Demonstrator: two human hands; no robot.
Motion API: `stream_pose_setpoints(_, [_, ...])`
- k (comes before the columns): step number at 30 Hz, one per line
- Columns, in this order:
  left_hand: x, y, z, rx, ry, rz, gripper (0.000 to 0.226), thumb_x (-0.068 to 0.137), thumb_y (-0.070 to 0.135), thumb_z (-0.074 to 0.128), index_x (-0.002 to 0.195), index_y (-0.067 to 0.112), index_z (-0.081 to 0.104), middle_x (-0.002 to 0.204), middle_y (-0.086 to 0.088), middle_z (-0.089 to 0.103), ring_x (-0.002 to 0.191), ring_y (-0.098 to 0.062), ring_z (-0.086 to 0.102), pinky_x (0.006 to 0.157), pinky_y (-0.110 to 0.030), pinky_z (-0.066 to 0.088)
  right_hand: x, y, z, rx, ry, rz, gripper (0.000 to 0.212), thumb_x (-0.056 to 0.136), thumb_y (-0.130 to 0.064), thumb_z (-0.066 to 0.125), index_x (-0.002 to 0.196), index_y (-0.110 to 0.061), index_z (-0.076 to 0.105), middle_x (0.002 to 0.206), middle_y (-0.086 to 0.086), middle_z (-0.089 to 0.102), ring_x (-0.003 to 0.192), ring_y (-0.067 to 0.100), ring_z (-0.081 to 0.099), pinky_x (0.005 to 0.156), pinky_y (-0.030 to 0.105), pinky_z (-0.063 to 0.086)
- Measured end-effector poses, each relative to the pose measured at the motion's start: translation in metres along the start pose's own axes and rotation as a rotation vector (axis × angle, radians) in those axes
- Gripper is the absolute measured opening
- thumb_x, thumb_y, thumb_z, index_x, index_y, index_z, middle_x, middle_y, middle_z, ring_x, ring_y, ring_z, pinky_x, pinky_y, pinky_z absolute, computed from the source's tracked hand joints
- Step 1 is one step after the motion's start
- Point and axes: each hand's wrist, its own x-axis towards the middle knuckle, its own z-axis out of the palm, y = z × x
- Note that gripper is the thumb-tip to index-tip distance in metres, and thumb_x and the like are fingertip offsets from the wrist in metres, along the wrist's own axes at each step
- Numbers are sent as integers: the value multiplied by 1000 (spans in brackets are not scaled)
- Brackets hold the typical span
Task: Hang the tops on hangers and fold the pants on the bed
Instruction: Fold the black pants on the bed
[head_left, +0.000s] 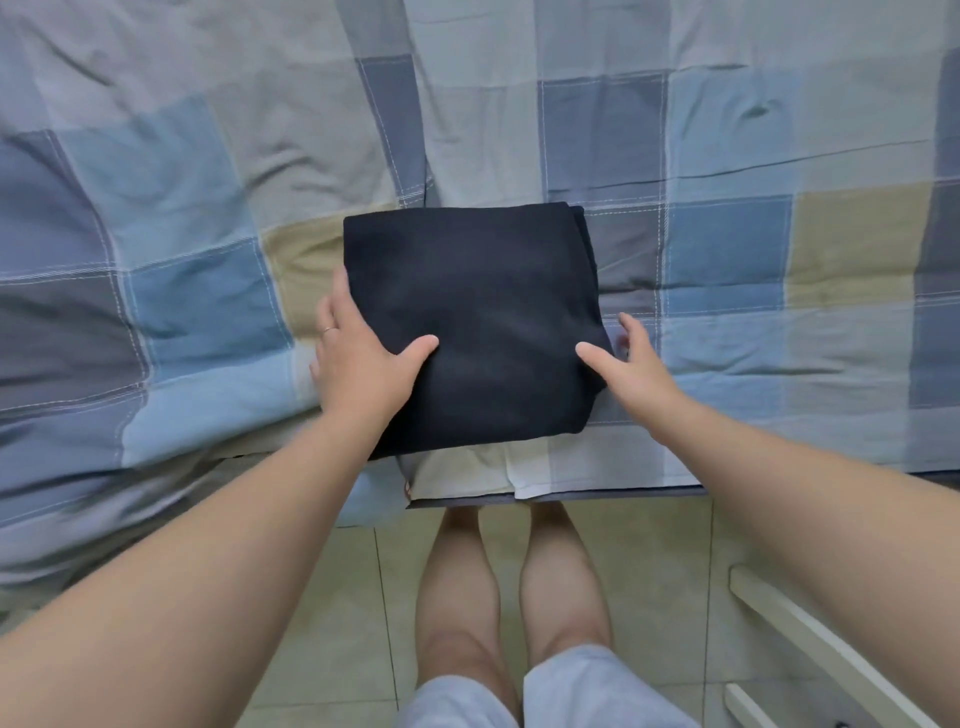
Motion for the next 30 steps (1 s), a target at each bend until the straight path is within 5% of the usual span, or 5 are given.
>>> stream_pose_setpoints(3, [3, 5, 7, -97, -42, -138, 109, 67, 64, 78, 152, 28, 20, 146, 2, 50, 133, -30, 47, 113, -51, 35, 14, 10, -2, 99, -59, 88, 94, 83, -56, 72, 158, -26, 23, 157, -3, 37, 141, 14, 39, 110, 31, 31])
stream_pose_setpoints(8, [19, 18, 5, -100, -161, -99, 92, 63, 64, 78, 135, 30, 33, 123, 16, 57, 120, -23, 56, 100, -45, 46, 31, -6, 5, 257, -198, 163, 108, 52, -71, 81, 142, -28, 41, 132, -12, 61, 113, 11, 63, 93, 35, 51])
stream_pose_setpoints(16, [29, 16, -8, -290, -318, -94, 75, 69, 48, 86, 132, 28, 51, 119, 16, 66, 106, -9, 65, 89, -32, 52, 9, -20, -2, 351, -392, 329, 46, 78, -44, 80, 116, -21, 70, 105, -3, 77, 91, 12, 75, 78, 31, 54])
stream_pose_setpoints(21, [-3, 27, -34, -354, -527, -174, 30, 78, 41, 85, 98, 30, 66, 98, 11, 73, 68, -2, 72, 51, -16, 53, -53, -21, -30, 445, -331, 357, 31, 83, -36, 76, 106, -16, 73, 103, 4, 78, 83, 18, 76, 74, 30, 56])
stream_pose_setpoints(30, [-114, 60, -100, -201, -695, -100, 53, 85, 44, 77, 126, 13, 63, 113, -6, 71, 98, -27, 70, 89, -40, 57, -237, -1, -50, 720, -107, 393, 21, 85, -35, 73, 96, -17, 73, 88, 5, 78, 68, 22, 75, 65, 28, 55])
